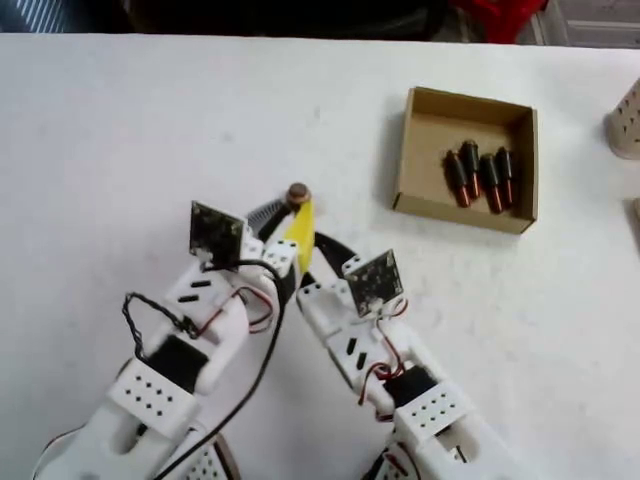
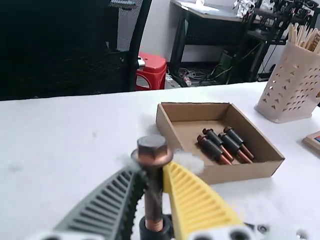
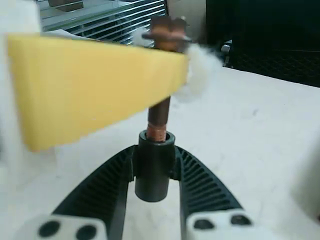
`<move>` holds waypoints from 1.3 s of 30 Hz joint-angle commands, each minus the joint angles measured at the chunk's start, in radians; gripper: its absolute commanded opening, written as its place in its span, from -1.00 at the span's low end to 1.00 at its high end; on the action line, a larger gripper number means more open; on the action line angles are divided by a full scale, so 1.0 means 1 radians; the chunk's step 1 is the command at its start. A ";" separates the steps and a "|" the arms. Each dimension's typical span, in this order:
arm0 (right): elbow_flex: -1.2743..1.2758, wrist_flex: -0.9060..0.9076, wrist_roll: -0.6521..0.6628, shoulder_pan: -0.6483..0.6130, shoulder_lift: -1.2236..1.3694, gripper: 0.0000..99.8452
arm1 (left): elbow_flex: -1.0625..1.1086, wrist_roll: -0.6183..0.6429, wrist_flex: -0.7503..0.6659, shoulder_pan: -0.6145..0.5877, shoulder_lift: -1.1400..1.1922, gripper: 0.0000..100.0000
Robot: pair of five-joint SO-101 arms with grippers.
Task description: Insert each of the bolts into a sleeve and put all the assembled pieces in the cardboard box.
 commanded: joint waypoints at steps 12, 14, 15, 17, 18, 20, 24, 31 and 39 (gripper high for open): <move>0.006 0.002 -0.006 0.005 -0.012 -0.97 | -0.103 0.011 0.241 0.004 -0.004 -0.28; 0.006 0.002 -0.006 0.005 -0.012 -0.97 | -0.103 0.006 0.249 0.002 -0.004 -0.28; 0.006 0.002 -0.006 0.007 -0.012 -0.97 | -0.103 0.005 0.258 0.001 -0.004 -0.29; 0.006 0.002 -0.008 0.021 -0.012 -0.97 | -0.107 0.003 0.282 -0.013 -0.004 -0.30; 0.006 0.002 -0.008 0.033 -0.012 -0.97 | -0.107 0.003 0.293 -0.021 -0.004 -0.30; 0.006 -0.001 -0.008 0.051 -0.012 -0.97 | -0.107 -0.020 0.310 -0.039 -0.004 -0.30; 0.006 -0.004 -0.009 0.076 -0.013 -0.97 | -0.107 -0.091 0.388 -0.047 -0.004 -0.30; 0.006 -0.005 -0.011 0.148 -0.015 -0.97 | -0.109 -0.089 0.462 -0.104 -0.005 -0.31; 0.006 0.027 -0.006 0.148 -0.012 -0.97 | -0.184 0.020 0.620 -0.058 -0.321 -0.31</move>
